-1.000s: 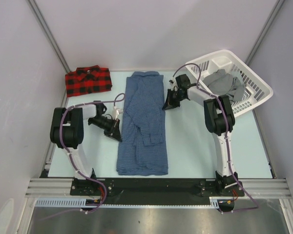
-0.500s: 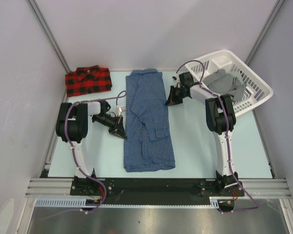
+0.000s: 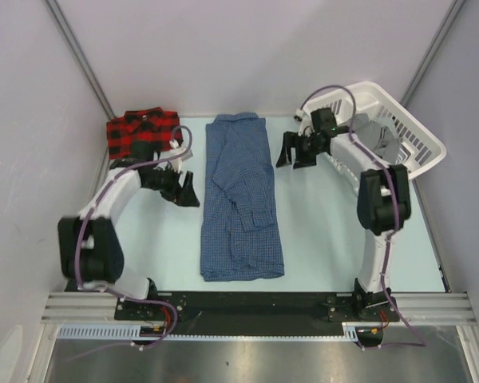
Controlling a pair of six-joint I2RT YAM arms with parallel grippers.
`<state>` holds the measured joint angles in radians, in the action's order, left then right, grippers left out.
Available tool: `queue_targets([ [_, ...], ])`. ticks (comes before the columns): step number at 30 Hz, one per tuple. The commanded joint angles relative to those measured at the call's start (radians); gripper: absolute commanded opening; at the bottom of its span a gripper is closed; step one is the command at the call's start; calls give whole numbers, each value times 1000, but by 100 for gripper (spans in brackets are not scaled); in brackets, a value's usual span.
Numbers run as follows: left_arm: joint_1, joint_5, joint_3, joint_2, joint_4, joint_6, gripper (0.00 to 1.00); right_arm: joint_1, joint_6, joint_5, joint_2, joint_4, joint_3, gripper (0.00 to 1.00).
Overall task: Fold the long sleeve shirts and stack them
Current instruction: Fold the shirt
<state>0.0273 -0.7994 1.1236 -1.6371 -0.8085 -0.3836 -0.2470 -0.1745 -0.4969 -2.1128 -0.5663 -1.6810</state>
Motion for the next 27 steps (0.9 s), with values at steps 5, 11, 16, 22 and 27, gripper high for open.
queue_targets([
  [5,83,162,-175,713,363,-299,100,-49,423,-19,592,385,341,100],
  [11,322,224,-237,717,33,-544,99,-84,1104,-296,721,-69,486,100],
  [16,528,308,-511,809,86,-532,97,-203,1348,-270,918,-124,782,95],
  [22,789,429,-662,766,207,-515,87,-359,1526,-246,1004,-40,1029,82],
  [27,816,468,-705,715,246,-580,84,-429,1569,-187,999,150,1176,76],
])
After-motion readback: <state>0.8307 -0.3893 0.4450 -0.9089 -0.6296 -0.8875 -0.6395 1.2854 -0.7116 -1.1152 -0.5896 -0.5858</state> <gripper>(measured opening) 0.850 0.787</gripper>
